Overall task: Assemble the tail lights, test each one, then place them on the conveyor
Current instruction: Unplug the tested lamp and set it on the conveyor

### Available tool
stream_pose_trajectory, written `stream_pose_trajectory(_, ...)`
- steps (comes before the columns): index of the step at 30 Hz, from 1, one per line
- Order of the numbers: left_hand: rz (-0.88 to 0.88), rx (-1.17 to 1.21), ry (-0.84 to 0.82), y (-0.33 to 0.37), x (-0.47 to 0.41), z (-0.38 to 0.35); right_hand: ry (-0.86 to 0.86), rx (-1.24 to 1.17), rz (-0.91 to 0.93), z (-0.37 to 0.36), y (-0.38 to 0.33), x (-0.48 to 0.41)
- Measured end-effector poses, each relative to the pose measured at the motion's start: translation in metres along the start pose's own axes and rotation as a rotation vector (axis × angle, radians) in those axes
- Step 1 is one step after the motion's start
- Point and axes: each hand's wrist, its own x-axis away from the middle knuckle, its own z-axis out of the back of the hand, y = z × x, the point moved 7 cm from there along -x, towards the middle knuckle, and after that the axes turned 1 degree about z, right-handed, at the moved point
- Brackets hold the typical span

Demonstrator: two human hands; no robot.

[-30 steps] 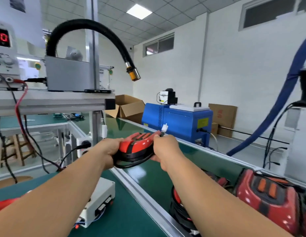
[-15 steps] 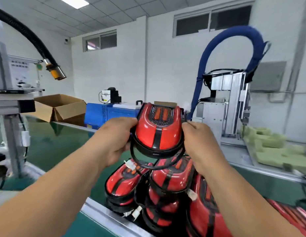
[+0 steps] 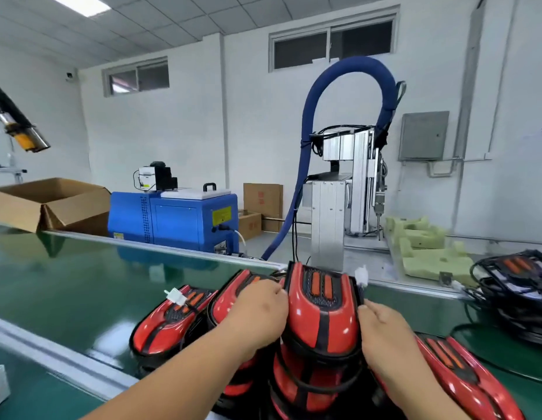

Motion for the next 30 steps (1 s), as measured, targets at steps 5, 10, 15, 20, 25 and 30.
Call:
stream_pose_trajectory(5,-0.049,-0.288,0.039,0.009,-0.002,-0.008,-0.011,0.033,-0.04,-0.01,0.023,-0.004)
stream_pose_trajectory(10,-0.024,-0.436,0.017,0.016,-0.012,-0.017,-0.006,0.116,-0.022,-0.013,0.033,-0.006)
stream_pose_trajectory(15,-0.145,-0.605,0.071,0.022,-0.013,-0.026,-0.014,0.345,0.019,-0.006,0.028,-0.008)
stream_pose_trajectory(20,-0.139,-0.62,0.026,0.02,-0.019,-0.028,0.009,0.564,-0.065,0.005,0.038,-0.012)
stream_pose_trajectory(25,-0.167,-0.612,0.012,0.024,-0.017,-0.03,0.016,0.52,-0.055,0.005,0.046,-0.015)
stream_pose_trajectory(30,-0.182,-0.565,0.045,0.03,-0.012,-0.024,0.067,0.451,0.008,0.011,0.042,-0.018)
